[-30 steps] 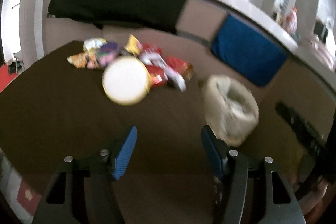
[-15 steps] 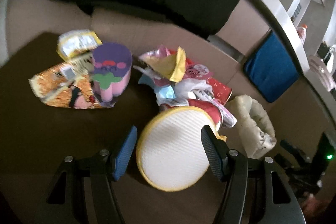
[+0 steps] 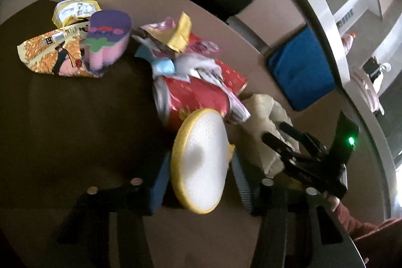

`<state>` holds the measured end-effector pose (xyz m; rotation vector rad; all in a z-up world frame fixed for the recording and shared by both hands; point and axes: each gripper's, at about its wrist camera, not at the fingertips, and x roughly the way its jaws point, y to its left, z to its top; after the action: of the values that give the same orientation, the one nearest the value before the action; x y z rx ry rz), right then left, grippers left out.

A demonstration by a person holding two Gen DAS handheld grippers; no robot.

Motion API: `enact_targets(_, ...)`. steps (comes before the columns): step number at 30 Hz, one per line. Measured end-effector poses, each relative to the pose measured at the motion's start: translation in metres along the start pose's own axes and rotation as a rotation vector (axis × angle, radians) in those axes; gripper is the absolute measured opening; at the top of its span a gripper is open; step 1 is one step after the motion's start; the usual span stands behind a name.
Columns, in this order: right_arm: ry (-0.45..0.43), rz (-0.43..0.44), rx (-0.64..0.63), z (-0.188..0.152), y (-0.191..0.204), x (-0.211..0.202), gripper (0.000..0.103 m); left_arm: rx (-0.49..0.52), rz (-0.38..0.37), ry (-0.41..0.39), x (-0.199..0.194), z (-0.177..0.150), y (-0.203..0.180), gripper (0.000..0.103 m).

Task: Collect trash
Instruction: 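Reach the left tool to the white-and-yellow round lid and grasp it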

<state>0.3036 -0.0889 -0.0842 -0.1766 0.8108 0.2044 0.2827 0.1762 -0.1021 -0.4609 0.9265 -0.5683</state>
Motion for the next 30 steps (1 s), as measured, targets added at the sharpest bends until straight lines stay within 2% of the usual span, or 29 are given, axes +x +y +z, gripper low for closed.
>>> enact_targets(2,0.017,0.017,0.005,-0.002,0.002,0.004,0.078,-0.004,0.019,0.039,0.007,-0.005,-0.005,0.026)
enact_targets(5,0.044,0.050,0.039,-0.006,-0.001,0.008,0.074,-0.001,0.036,0.087,0.021,-0.015,-0.009,0.019)
enact_targets(11,0.075,0.075,0.081,-0.011,-0.008,0.008,0.074,0.012,0.081,0.031,0.010,-0.020,-0.019,0.014)
enact_targets(14,0.092,0.122,0.104,-0.013,-0.007,0.008,0.072,0.041,0.160,-0.024,-0.008,-0.014,-0.023,0.014)
enact_targets(17,0.124,0.164,0.094,-0.013,0.001,0.014,0.051,0.106,0.295,-0.090,-0.033,-0.010,-0.027,0.014)
enact_targets(19,0.153,0.197,0.088,-0.014,0.007,0.021,0.033,0.133,0.346,-0.107,-0.041,-0.009,-0.028,0.014)
enact_targets(22,0.160,0.223,0.090,-0.017,0.014,0.026,0.034,0.156,0.397,-0.122,-0.045,-0.012,-0.027,0.014)
enact_targets(25,0.159,0.253,0.103,-0.018,0.021,0.026,0.034,0.151,0.401,-0.108,-0.037,-0.017,-0.025,0.015)
enact_targets(30,0.164,0.261,0.066,-0.022,0.036,0.028,0.035,0.088,0.323,-0.080,-0.017,-0.014,-0.024,0.016)
